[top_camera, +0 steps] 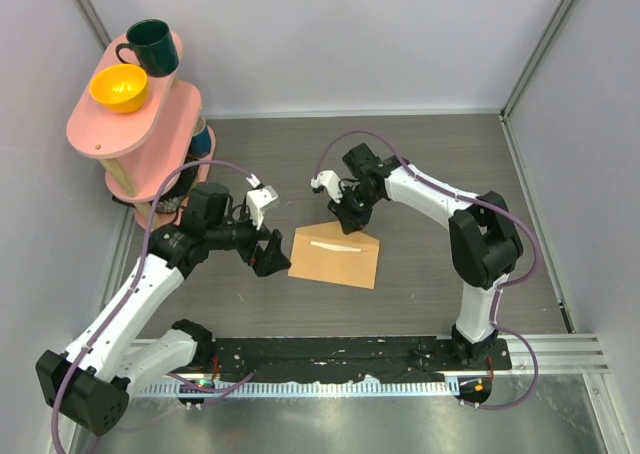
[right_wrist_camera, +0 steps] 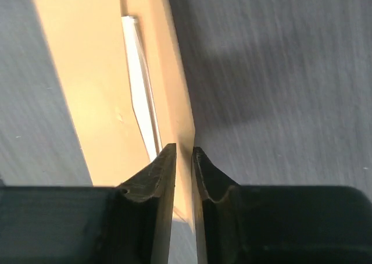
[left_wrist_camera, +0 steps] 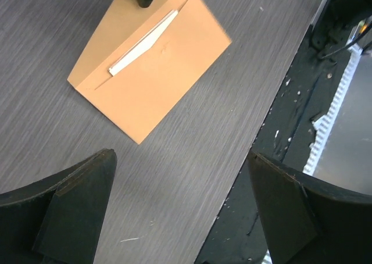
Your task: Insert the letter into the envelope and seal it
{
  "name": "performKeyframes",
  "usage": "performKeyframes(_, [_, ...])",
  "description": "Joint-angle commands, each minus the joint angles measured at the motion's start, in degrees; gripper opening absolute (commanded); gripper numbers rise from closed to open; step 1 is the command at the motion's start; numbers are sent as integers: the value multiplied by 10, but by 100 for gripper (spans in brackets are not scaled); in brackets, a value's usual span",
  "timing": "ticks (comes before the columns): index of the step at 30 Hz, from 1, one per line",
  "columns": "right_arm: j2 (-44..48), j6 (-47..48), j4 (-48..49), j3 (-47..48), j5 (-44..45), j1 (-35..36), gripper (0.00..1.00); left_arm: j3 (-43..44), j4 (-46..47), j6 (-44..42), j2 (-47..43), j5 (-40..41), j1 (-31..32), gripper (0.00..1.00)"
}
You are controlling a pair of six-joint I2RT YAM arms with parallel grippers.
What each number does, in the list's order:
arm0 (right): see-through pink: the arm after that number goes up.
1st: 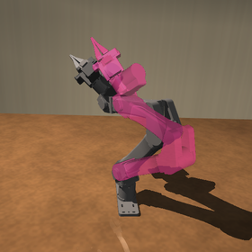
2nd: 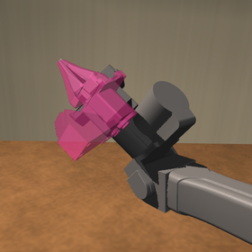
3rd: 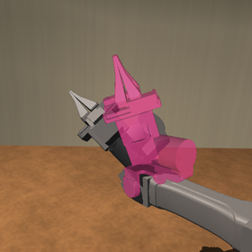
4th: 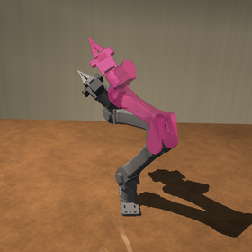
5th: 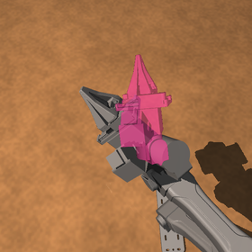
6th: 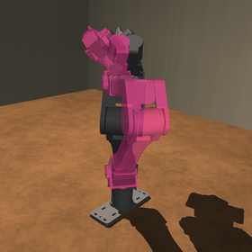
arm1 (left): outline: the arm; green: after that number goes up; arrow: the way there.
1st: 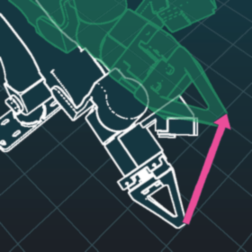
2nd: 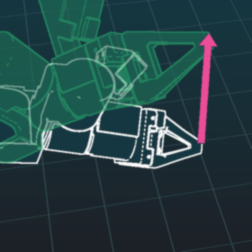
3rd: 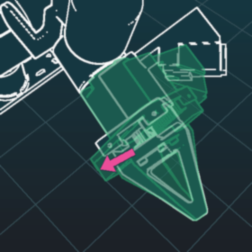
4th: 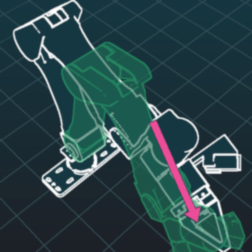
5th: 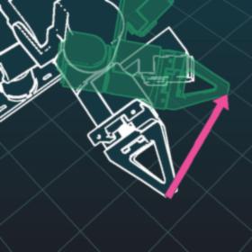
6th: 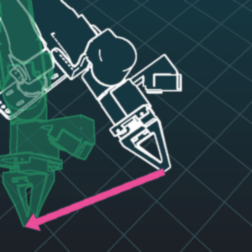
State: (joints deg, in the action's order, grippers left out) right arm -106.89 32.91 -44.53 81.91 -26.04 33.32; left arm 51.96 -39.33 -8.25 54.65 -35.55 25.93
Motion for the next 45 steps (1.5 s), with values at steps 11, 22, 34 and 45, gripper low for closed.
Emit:
performKeyframes(11, [-7,-35,-34,86,76,-15,92,2,73,79,26,-21,-20,100])
performKeyframes(22, [-59,-62,-136,239,97,-54,93,86,-32,35,91,-49,-85,100])
performKeyframes(34, [155,-106,-91,158,15,-232,94,115,0,32,109,-49,-92,100])
performKeyframes(45, [176,-64,-66,55,-24,-421,96,132,43,71,124,-58,-93,100])
